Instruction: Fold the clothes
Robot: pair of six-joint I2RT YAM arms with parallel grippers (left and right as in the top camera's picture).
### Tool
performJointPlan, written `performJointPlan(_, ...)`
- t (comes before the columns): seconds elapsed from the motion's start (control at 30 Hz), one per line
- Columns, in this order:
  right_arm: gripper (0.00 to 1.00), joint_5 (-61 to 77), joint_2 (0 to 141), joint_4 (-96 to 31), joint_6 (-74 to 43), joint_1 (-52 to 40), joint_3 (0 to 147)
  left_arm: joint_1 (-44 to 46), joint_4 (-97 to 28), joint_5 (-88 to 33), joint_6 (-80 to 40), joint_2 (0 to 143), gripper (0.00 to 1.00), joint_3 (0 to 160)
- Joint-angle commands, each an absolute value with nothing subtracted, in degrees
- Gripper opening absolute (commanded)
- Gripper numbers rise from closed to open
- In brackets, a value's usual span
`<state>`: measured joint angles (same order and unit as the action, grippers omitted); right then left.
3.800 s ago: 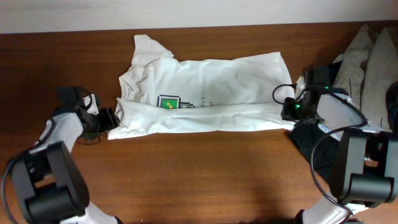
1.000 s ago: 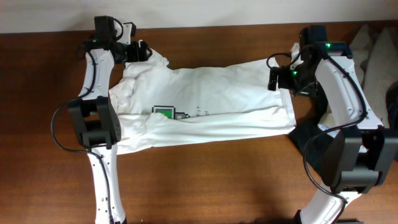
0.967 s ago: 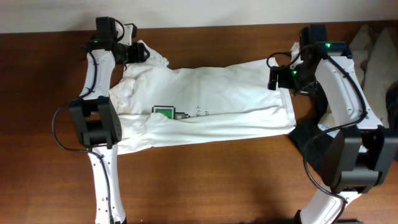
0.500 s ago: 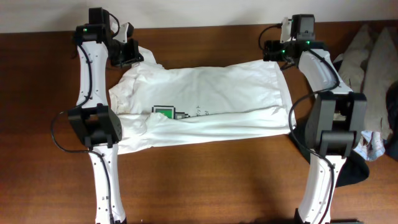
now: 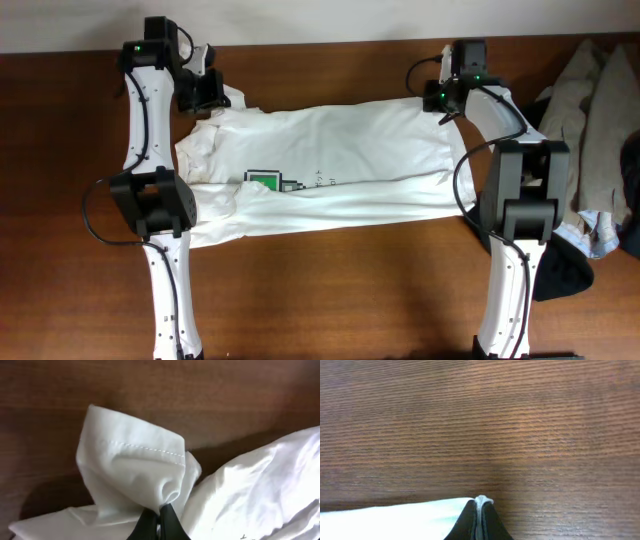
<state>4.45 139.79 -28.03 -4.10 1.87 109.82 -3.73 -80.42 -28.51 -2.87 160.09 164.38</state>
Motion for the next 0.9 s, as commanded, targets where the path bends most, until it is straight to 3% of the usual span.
performJointPlan(0.0,0.04,0.8,137.6,-30.2,-6.1,2.6,110.3,-5.5,-83.8,-31.4,-3.2,160.0,0.0,165.5)
performJointPlan(0.13,0.04,0.5,134.4,-46.1,-5.1,3.1,118.5,-8.3,-96.8,-39.2,4.5,160.0,0.0,172.5)
performJointPlan(0.23,0.04,-4.5,134.3,-60.6,-4.7,3.6,124.0,-8.3,-96.7,-39.0,4.7,157.0,0.0,172.7)
performJointPlan(0.4,0.04,-4.6,134.3,-70.6,-2.3,5.3,125.1,-3.4,-96.7,-24.8,0.4,150.7,0.0,171.9)
performJointPlan(0.5,0.04,-4.5,134.3,-71.6,-2.1,5.2,125.1,-2.0,-96.7,-19.2,-2.2,146.0,0.0,160.1)
performJointPlan(0.57,0.04,-4.5,134.3,-72.7,-2.2,5.3,125.1,-1.8,-96.7,-6.4,-3.1,136.8,0.0,142.5)
performJointPlan(0.87,0.04,-4.6,134.3,-80.2,-1.2,5.3,125.1,-1.9,-96.7,-6.0,-1.7,130.1,0.0,120.9)
